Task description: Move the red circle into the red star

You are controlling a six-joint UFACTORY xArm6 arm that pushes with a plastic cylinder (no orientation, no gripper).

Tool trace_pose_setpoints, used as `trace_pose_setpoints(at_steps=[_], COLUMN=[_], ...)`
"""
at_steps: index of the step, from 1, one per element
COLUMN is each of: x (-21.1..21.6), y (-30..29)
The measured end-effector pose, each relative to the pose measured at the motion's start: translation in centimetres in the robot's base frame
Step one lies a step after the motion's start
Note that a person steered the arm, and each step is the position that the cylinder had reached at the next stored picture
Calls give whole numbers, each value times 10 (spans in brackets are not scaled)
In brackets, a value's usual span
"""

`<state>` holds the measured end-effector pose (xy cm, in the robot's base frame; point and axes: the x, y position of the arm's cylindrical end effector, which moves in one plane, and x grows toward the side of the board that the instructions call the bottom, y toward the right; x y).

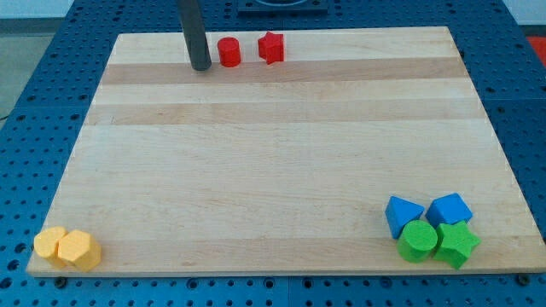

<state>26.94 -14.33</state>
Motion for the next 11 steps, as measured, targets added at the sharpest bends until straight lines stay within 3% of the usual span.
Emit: trace_pose_setpoints(at_steps=[3,5,11], x=[-43,-6,16], y=[45,44,61])
